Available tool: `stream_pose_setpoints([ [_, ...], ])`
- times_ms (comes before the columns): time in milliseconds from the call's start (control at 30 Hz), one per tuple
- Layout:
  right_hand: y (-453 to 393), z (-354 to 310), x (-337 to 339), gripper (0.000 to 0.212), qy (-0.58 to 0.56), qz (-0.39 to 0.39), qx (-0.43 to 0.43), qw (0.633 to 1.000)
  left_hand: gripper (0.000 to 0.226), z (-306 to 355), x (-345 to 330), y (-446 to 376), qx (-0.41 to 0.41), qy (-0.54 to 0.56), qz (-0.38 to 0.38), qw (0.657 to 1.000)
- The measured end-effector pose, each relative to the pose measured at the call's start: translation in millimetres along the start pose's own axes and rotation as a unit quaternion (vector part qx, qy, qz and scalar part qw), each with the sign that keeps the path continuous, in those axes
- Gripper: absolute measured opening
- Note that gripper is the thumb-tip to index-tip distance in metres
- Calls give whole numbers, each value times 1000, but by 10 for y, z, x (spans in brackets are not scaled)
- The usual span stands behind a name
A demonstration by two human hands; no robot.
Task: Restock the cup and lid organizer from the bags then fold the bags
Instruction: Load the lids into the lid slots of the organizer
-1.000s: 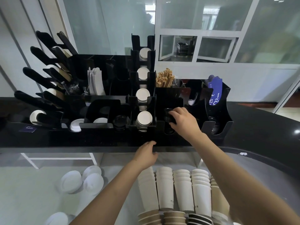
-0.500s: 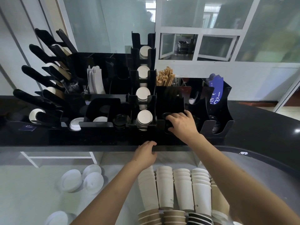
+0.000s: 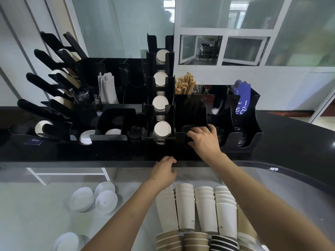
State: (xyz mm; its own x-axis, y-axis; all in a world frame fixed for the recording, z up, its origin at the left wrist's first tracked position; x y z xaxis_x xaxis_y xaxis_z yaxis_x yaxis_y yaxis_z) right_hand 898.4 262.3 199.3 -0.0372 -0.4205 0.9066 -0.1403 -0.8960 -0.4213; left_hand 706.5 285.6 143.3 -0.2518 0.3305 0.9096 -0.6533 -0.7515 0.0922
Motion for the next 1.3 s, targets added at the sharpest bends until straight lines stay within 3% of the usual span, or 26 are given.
stream_pose_setpoints([
  [233,28,-10,-19,46,9,-11,-7,1000,43,11,-43,3,-2,4,9,1000],
  [533,63,-12,-74,42,6,30,-5,1000,41,16,-54,20,-2,11,6,1000],
  [867,137,19,21,62,-51,43,-15,998,43,35,-59,26,-7,-5,15,1000],
  [1000,370,-32,58,49,-102,115,-4,988,42,14,-36,123,-22,51,42,998],
  [1133,680,-241,19,33,-172,182,5,968,35,-128,-14,395,7,119,133,984],
  [1300,1010,-779,-66,28,-259,173,-10,950,33,-491,-34,804,52,158,164,972],
])
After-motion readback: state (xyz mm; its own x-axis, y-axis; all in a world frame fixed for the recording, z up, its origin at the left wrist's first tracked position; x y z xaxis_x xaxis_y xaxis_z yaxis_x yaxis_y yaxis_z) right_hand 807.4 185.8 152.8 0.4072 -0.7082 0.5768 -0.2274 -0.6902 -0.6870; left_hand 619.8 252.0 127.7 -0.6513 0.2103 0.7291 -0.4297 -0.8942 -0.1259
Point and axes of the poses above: each hand's wrist, its own y-axis away from the middle knuckle, its own x-axis out of the back of the hand, z = x × y, the point moved 3 cm from there along -y, towards the middle knuckle, and after that the axes turned 8 degrees about -y, right-handed, at the moved point
